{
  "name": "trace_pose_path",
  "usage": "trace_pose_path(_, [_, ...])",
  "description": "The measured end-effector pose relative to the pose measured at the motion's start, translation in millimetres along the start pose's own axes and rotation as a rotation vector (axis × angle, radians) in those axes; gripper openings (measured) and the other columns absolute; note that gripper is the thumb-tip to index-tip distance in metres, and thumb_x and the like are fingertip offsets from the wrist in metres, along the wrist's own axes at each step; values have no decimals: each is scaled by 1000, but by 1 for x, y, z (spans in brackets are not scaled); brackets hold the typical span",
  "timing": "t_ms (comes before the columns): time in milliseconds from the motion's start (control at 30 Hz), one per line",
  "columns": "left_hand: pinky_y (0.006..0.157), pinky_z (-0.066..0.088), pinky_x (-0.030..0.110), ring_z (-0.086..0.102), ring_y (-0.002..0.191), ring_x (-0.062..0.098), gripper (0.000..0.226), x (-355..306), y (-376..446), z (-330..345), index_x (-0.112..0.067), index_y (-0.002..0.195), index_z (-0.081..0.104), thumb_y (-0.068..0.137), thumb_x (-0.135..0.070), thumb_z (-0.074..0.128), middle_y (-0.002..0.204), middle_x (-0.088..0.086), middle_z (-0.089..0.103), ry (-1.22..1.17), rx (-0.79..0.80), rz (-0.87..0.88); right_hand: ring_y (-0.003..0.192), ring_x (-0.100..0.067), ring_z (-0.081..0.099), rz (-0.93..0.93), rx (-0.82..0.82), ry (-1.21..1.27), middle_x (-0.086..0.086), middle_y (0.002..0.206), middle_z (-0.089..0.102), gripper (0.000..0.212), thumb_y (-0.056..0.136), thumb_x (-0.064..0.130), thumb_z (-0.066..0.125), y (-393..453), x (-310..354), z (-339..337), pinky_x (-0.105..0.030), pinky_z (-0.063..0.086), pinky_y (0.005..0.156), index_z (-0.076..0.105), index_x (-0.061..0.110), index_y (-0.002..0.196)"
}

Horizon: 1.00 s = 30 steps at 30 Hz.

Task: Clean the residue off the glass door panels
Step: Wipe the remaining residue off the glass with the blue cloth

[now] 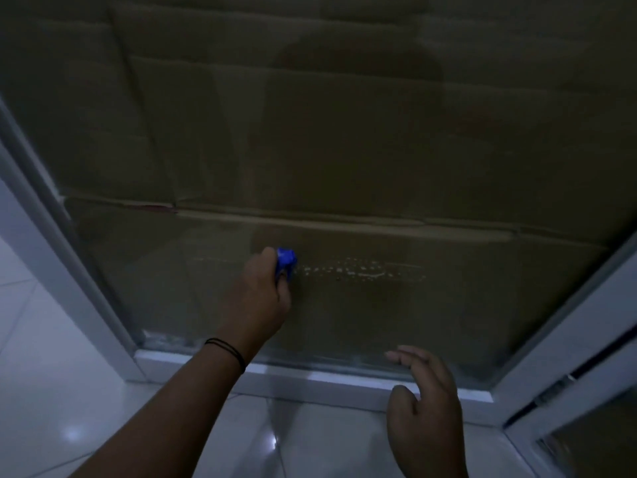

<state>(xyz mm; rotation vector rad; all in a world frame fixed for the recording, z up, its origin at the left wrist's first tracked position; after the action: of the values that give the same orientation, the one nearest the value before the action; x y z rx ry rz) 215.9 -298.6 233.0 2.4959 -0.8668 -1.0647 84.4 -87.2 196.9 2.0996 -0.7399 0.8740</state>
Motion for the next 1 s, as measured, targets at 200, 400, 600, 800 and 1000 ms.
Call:
trace_pose_path(200, [61,43,38,51,74,30,8,-48,-9,47,-3,95,51,88,-5,54,88,15,53,-28,50,19,94,-22,53,56,-88,0,0,94,59,49,63,-27,54,6,-27,-34,-22,34,84,68,17,80])
trace_pose_path(400, [58,47,36,57,73,31,17,-105,-15,88,-9,102,53,85,-11,57,91,12,56,-6,80,98,92,-22,54,67,-153,-1,-2,91,60,38,67,-18,50,10,-44,-64,-18,33,82,69,13,79])
trace_pose_path(600, [67,47,38,59,82,33,20,-163,-25,131,-13,109,52,90,-18,52,96,12,59,-63,180,185,92,-29,58,109,-186,-16,-5,92,61,41,65,-25,51,14,-70,-89,-28,39,86,70,7,81])
trace_pose_path(800, [60,44,17,57,67,4,22,-177,-54,139,-13,116,56,96,-23,54,86,-1,63,-803,465,-153,90,-10,62,450,-88,398,4,97,67,25,88,2,58,17,-82,-88,-14,48,70,63,26,91])
trace_pose_path(1000, [81,51,41,66,86,26,34,-176,-93,124,-9,117,62,95,-29,47,103,17,69,-1506,604,-626,82,-11,67,442,150,525,6,84,72,11,82,28,67,14,-41,-69,-30,55,71,69,29,93])
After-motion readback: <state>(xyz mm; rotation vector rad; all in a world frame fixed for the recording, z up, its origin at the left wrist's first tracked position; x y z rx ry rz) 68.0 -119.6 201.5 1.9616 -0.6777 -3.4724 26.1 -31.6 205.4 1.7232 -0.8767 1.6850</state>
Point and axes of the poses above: each hand's wrist, its own y-axis towards the middle knuckle, its own z-axis out of the palm, x = y × z, the point moved 8 cm from there along y, towards the middle knuckle
